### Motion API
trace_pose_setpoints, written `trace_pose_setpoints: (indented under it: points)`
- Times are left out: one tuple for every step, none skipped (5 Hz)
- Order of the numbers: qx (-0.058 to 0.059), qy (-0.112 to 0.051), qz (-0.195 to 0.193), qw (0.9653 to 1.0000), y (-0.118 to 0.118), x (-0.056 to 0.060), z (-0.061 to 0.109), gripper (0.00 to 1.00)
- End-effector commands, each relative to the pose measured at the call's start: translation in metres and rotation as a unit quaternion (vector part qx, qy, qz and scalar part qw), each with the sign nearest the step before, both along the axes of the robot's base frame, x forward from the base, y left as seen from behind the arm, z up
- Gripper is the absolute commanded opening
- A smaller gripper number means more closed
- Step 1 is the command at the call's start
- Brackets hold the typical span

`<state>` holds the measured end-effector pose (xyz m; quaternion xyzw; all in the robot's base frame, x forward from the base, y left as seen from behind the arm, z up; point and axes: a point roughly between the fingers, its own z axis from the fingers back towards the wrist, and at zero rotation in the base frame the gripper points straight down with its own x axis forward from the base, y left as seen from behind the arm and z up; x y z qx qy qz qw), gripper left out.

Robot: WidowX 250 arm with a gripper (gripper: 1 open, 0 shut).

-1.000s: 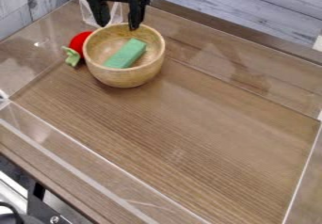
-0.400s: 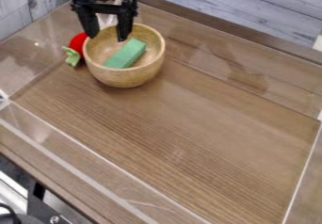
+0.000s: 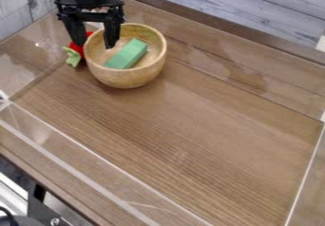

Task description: Put the green block in the brown bowl

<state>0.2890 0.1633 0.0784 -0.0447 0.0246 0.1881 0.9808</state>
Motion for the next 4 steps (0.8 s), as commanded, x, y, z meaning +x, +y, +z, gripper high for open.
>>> trace_pose_setpoints:
  points:
    - [0.006,-0.023,0.024,0.9994,-0.003,0.008,0.023,1.00]
    - [0.002,-0.029,0.057,0.9980,-0.008,0.012,0.038,1.00]
    - [-0.003,-0.030,0.087,0.9958,-0.013,0.016,0.051,1.00]
    - [-0.011,-0.032,0.080,0.9962,-0.016,0.025,0.063,1.00]
